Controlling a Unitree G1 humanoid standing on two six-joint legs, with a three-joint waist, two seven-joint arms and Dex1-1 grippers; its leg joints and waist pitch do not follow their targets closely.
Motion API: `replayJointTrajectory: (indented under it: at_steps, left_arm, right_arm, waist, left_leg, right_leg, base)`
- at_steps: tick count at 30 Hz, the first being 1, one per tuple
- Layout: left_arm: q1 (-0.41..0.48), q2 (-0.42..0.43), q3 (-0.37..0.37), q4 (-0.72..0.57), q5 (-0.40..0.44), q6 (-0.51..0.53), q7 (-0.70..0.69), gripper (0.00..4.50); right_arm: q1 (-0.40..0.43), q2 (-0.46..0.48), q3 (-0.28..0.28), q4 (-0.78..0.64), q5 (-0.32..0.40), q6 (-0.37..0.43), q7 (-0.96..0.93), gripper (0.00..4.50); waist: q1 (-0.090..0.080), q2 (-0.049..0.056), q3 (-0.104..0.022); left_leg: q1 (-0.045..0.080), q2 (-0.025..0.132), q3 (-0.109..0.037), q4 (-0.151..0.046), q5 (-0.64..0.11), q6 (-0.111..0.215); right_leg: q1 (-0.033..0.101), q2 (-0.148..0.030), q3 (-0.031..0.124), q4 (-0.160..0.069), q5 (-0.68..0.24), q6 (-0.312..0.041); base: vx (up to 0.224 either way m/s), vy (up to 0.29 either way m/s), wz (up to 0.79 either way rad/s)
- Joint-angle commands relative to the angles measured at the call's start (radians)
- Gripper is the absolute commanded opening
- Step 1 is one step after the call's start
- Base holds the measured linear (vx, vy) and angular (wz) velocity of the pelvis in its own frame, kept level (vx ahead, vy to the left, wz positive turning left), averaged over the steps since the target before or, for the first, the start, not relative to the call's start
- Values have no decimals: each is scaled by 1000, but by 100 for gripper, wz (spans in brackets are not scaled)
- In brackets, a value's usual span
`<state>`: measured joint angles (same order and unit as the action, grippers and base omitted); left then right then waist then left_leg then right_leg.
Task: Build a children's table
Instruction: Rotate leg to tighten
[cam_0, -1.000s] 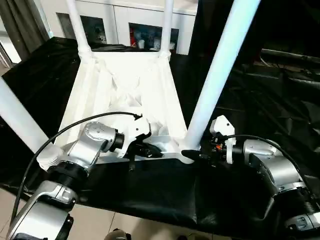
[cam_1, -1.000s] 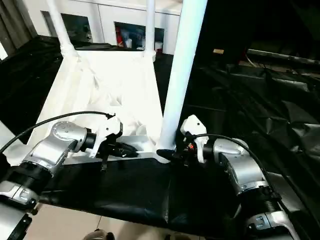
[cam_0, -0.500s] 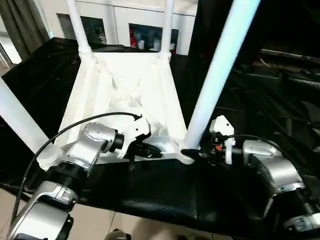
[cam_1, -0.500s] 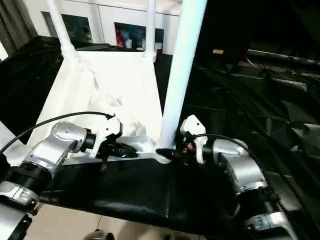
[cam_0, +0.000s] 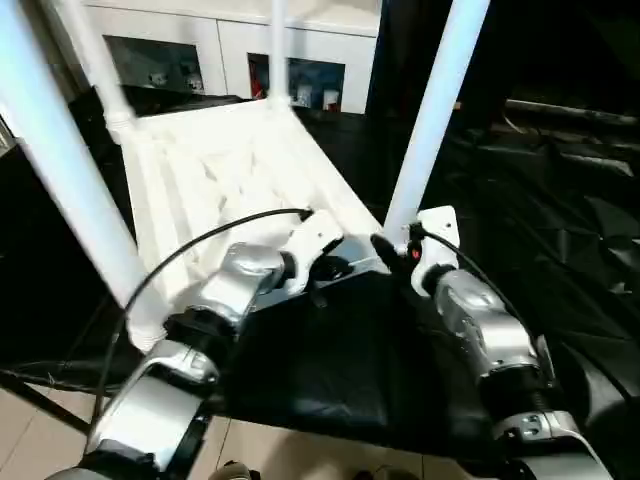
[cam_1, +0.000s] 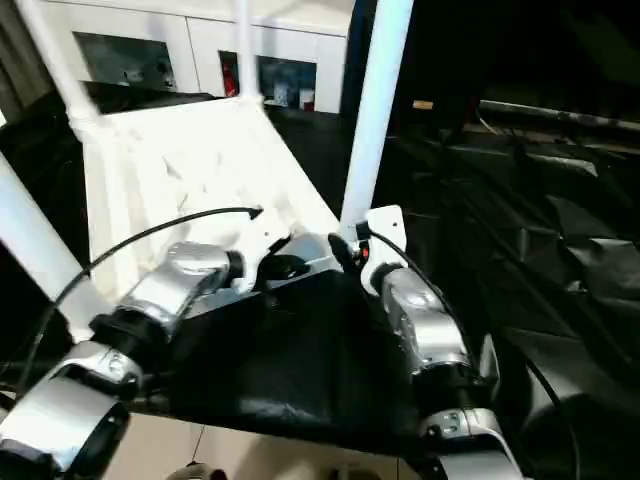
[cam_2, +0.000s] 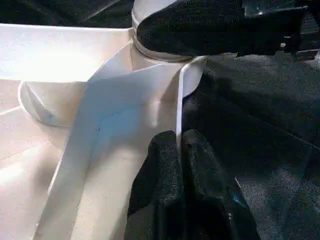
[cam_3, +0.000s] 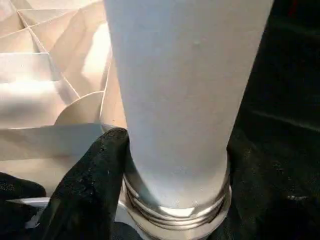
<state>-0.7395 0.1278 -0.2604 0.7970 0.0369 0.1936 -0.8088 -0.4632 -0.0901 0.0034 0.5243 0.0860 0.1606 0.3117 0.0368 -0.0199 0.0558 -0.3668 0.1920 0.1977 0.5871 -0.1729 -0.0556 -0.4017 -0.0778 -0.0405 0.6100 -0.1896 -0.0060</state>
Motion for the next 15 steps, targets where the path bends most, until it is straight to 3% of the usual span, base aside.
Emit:
replayJointTrajectory:
  at_steps: [1,9,15]
  left_arm:
    - [-18,-35,-5,10,-11,-21,0,0]
    - [30,63,-23,-48,-36,-70,-206,0]
    - [76,150,-50,-117,-48,-118,-381,0]
  right_arm:
    - [15,37,96,6,-4,0,103,339]
    - [52,-146,155,-101,42,-10,446,344]
    - [58,-253,133,-145,82,-15,621,344]
  waist:
    - [1,-5,-58]
    - [7,-6,-57]
    - [6,-3,-61]
  left_leg:
    - [9,28,-20,-72,-281,12]
    - [7,35,-20,-71,-267,50]
    - [7,38,-17,-68,-219,70]
  right_leg:
    - [38,-57,37,-92,-283,-172]
    - [44,-60,37,-90,-263,-186]
    - [45,-59,36,-78,-167,-234]
  base:
    - [0,0,0]
    - [0,0,0]
    - [0,0,0]
